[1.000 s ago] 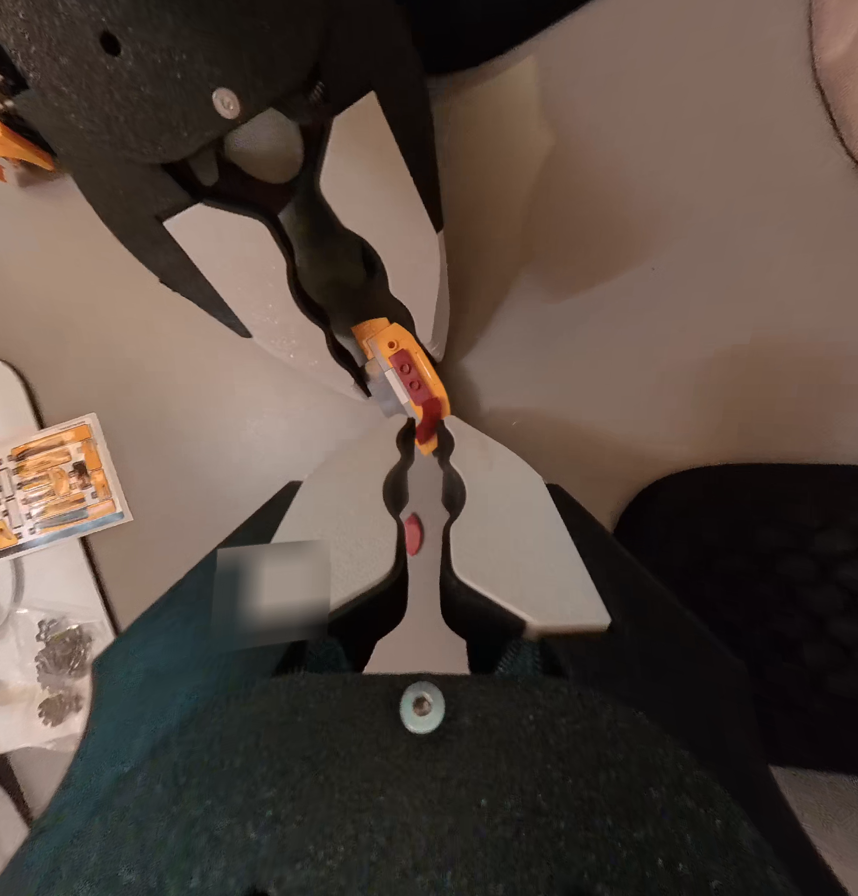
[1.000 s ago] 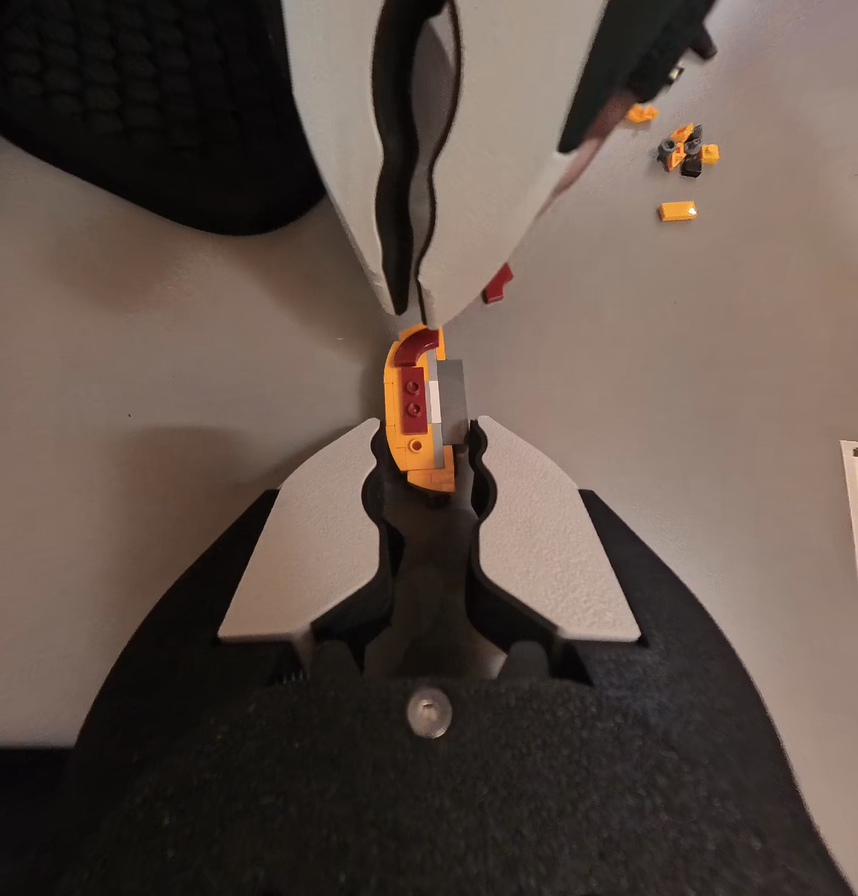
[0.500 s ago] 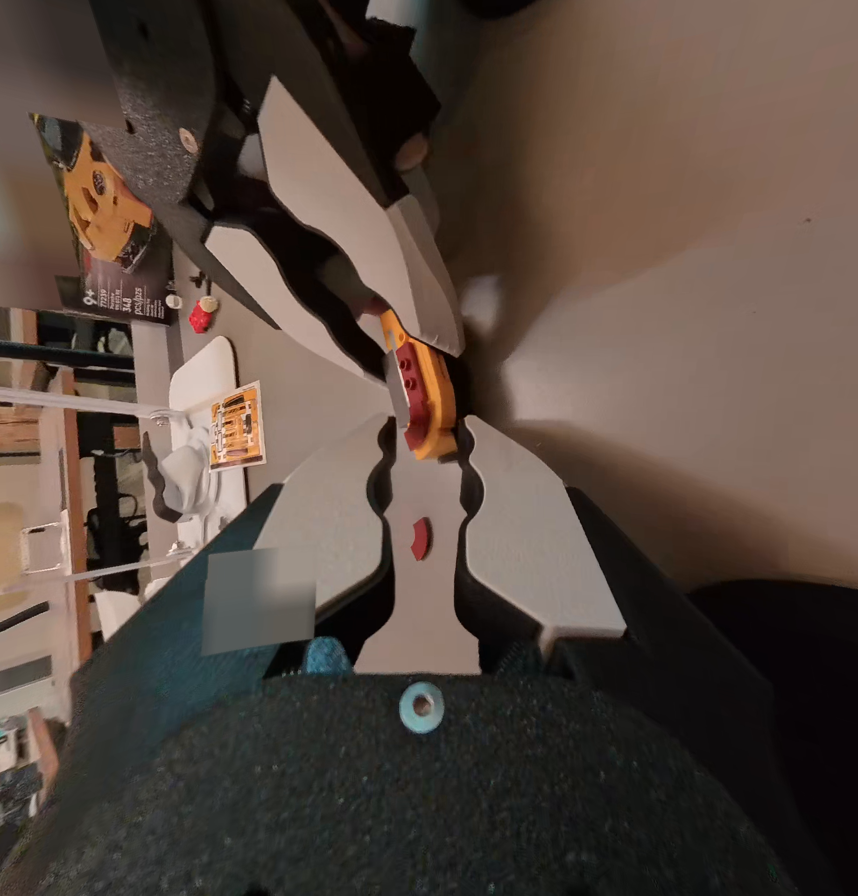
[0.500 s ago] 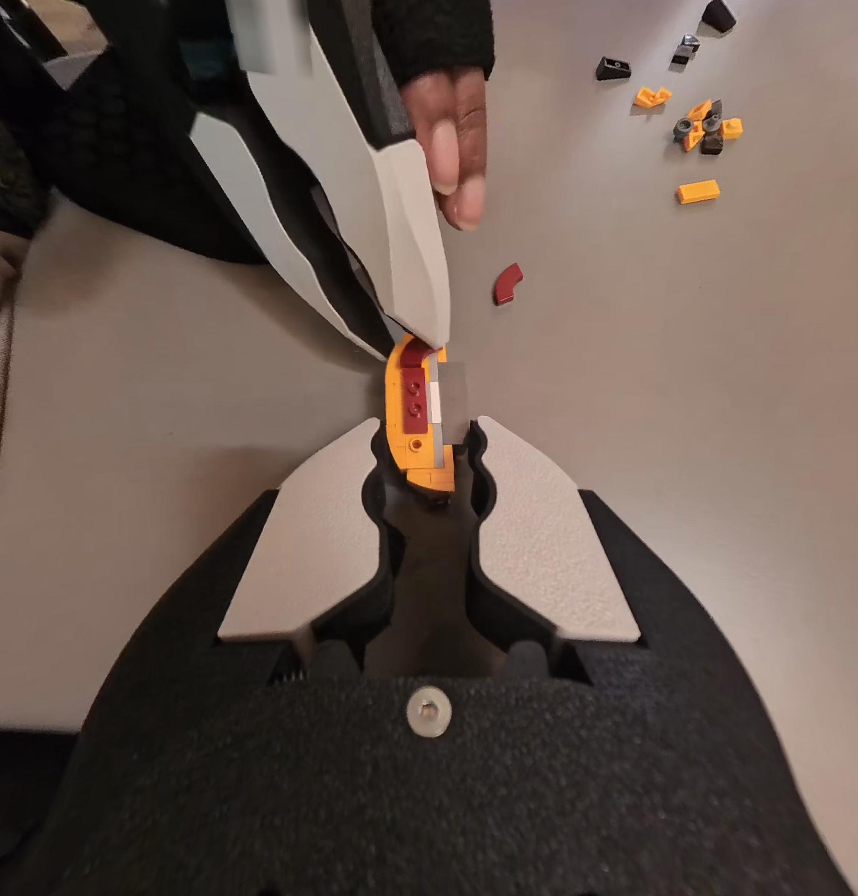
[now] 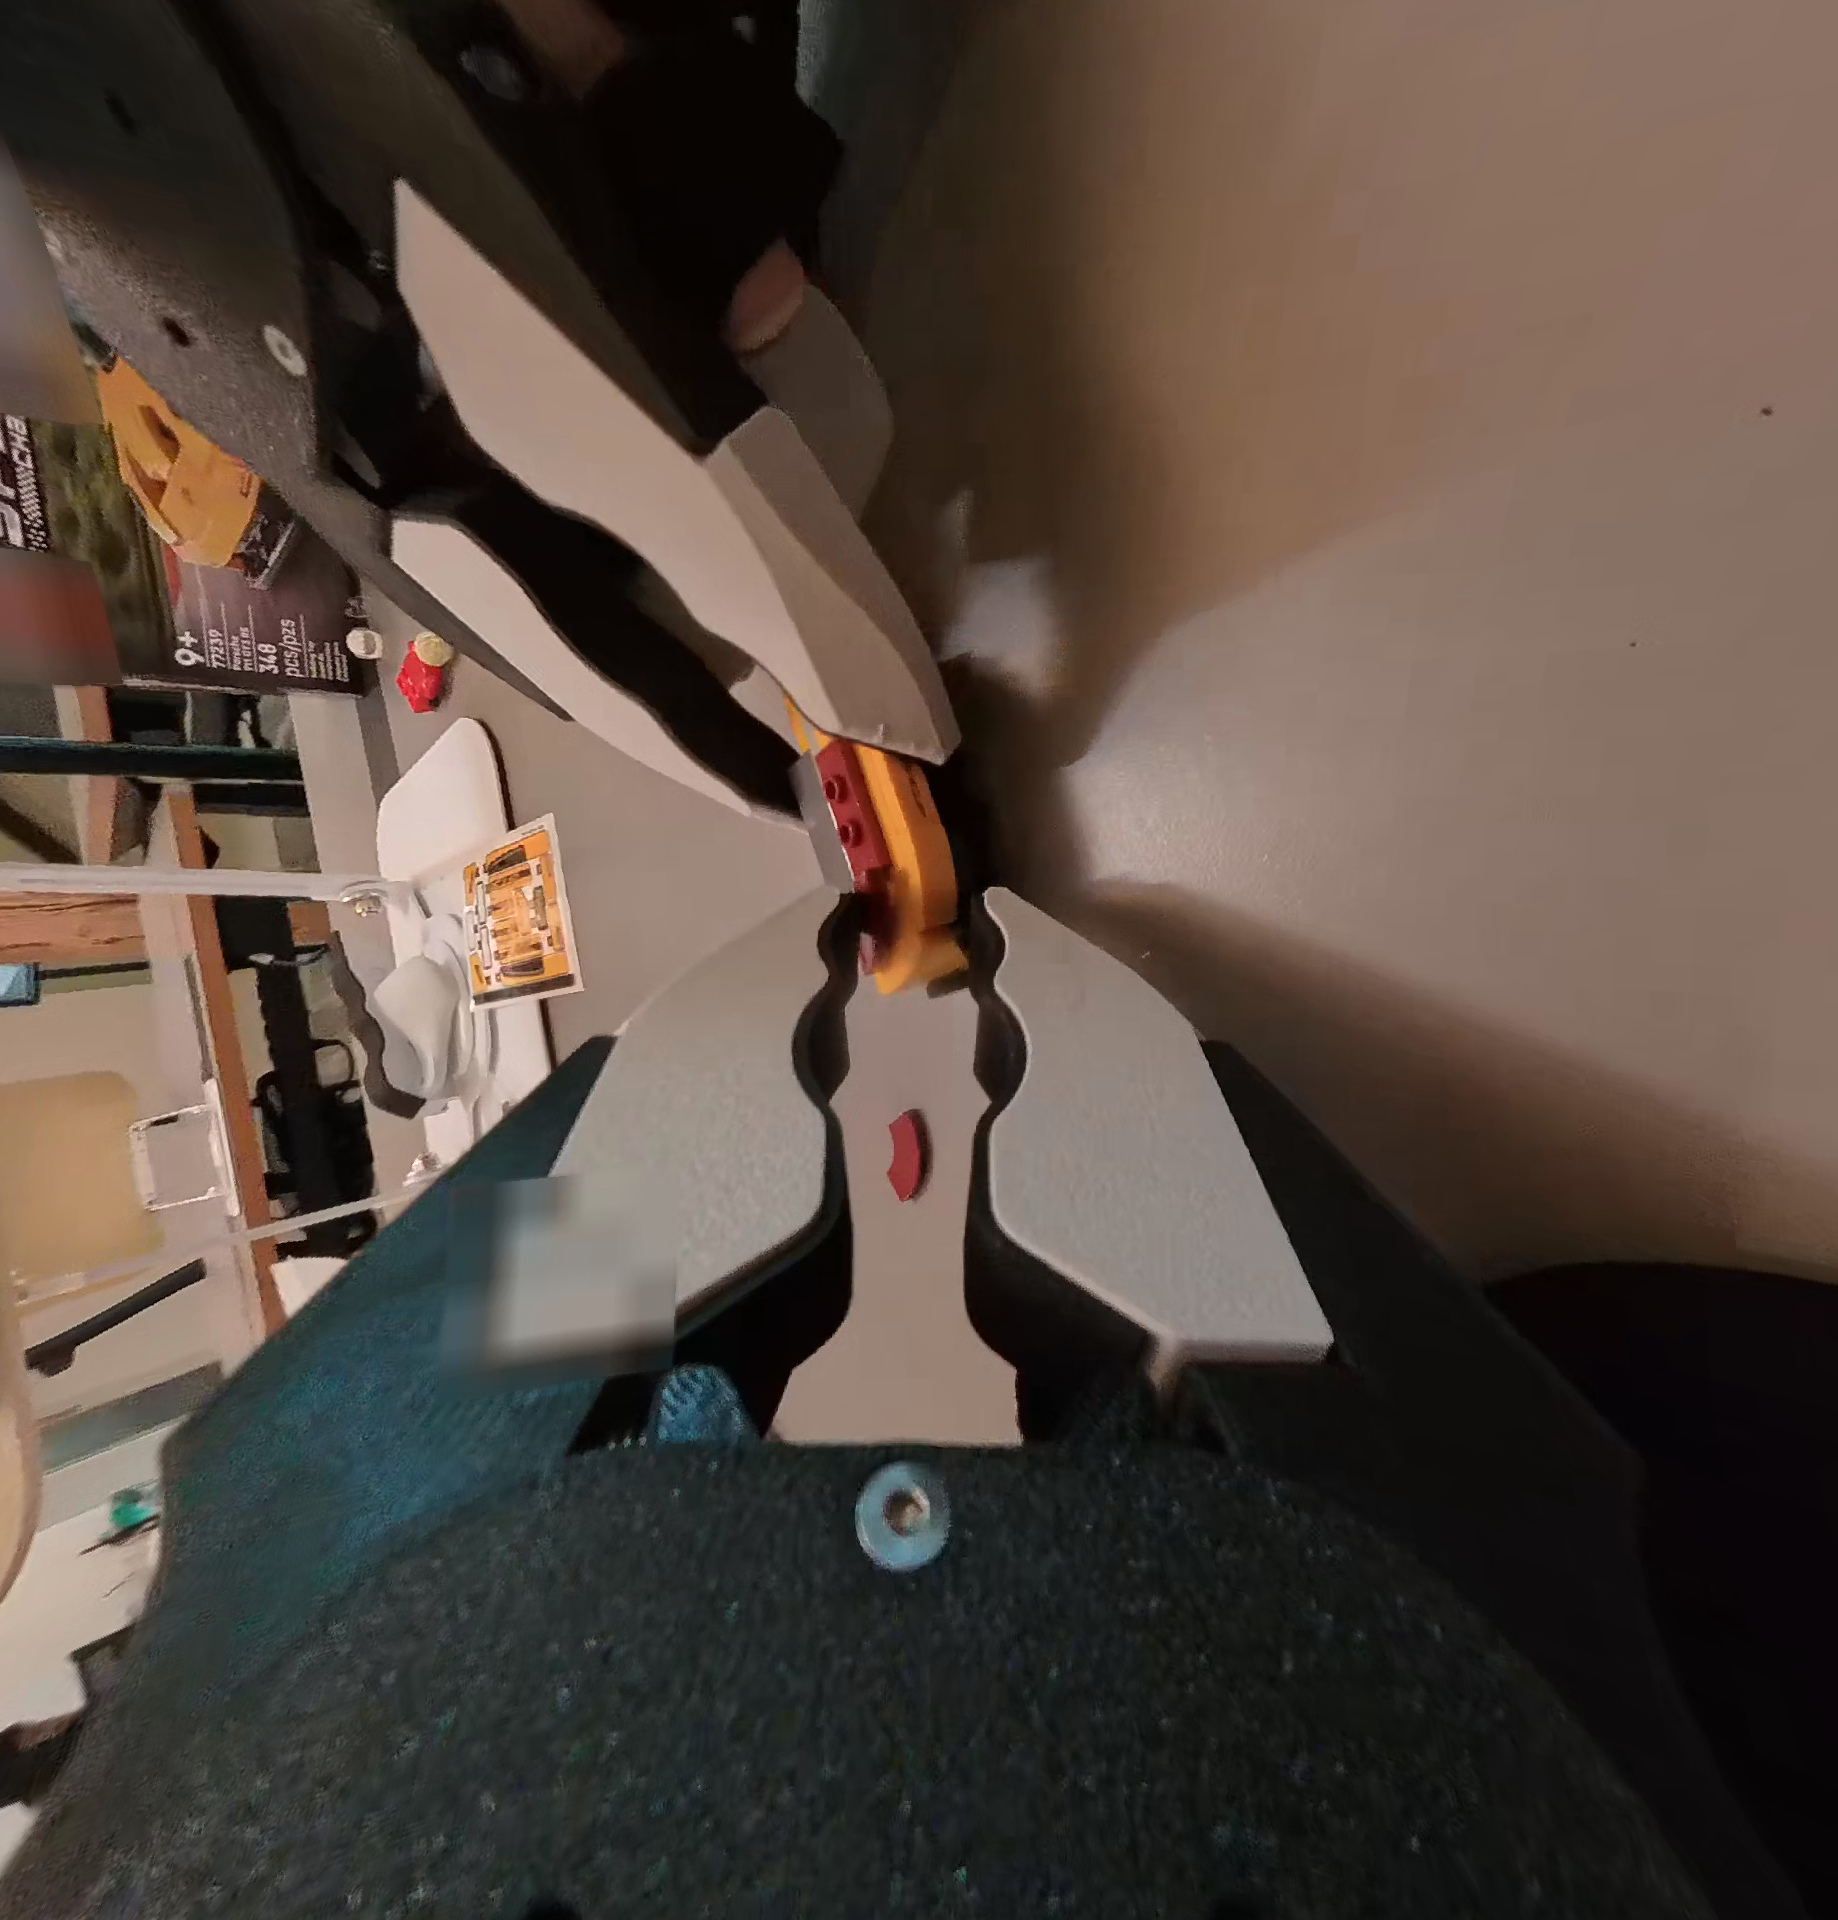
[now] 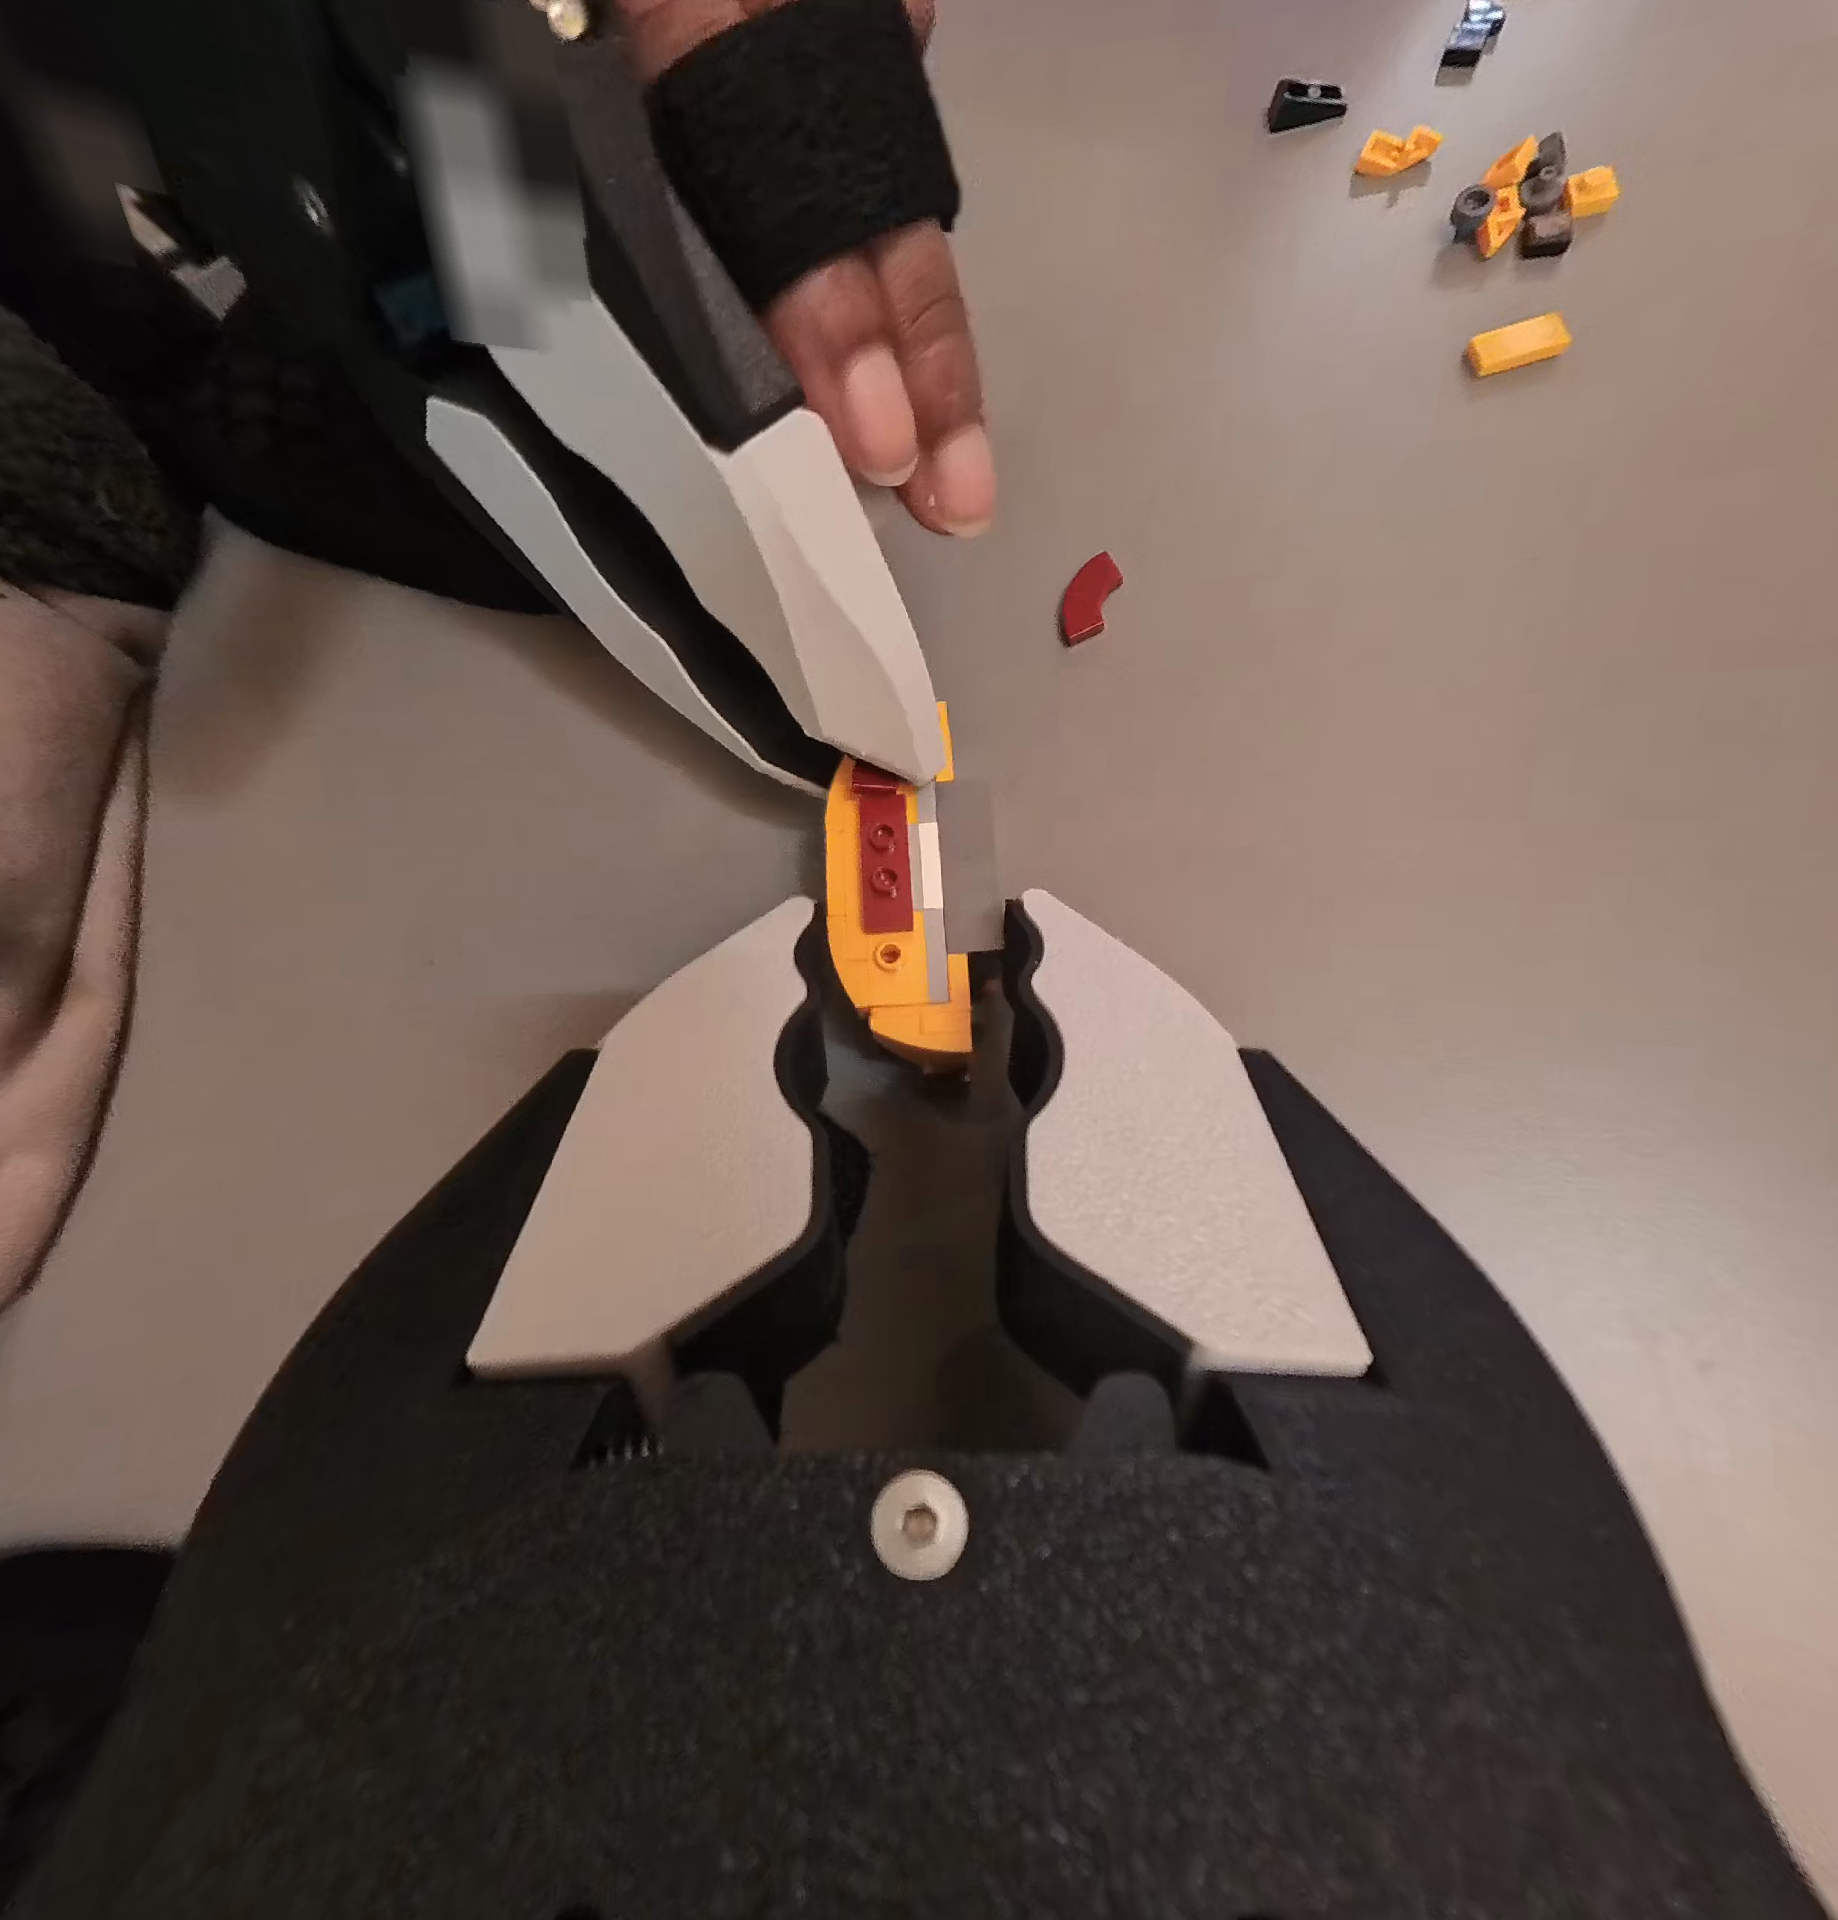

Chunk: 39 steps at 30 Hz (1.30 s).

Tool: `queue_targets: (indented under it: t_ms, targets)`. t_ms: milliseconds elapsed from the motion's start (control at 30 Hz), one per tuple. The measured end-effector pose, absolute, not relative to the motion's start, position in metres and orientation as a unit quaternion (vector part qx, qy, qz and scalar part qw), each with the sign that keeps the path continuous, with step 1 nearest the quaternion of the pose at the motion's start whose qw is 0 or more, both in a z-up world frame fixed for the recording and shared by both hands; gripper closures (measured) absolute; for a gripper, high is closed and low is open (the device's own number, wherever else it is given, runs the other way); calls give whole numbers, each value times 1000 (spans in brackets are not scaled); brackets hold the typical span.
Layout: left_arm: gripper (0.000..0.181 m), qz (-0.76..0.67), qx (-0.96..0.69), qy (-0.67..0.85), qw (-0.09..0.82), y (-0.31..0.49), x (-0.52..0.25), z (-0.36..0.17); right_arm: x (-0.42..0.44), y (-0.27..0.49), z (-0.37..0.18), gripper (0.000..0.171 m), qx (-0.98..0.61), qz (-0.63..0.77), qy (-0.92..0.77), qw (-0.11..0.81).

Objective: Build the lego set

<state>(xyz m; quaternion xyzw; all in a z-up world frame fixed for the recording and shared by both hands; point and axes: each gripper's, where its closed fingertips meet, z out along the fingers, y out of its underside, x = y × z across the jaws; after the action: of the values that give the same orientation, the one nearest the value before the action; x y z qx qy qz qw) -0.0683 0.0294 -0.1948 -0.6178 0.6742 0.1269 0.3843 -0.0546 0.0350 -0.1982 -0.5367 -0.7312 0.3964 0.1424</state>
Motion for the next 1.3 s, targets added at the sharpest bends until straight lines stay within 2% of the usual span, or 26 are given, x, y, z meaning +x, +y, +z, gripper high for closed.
queue_targets:
  t_ms: [400, 733, 967, 1167, 1300]
  targets:
    - [162, 125, -629, 674, 366, 30, -69, -195, -55, 34, -197, 140, -569, 416, -702, 104]
    - [163, 208, -604, 642, 424, 32, -69, -196, -55, 38, -198, 140, -576, 407, -700, 110]
    - [165, 239, -595, 635, 431, 32, -69, -196, -55, 38, -199, 140, -576, 400, -703, 115]
    - [163, 197, -624, 620, 433, 32, -70, -196, -55, 37, -199, 140, -574, 403, -704, 114]
    - [155, 163, -641, 614, 432, 32, -71, -194, -55, 36, -198, 140, -572, 404, -705, 113]
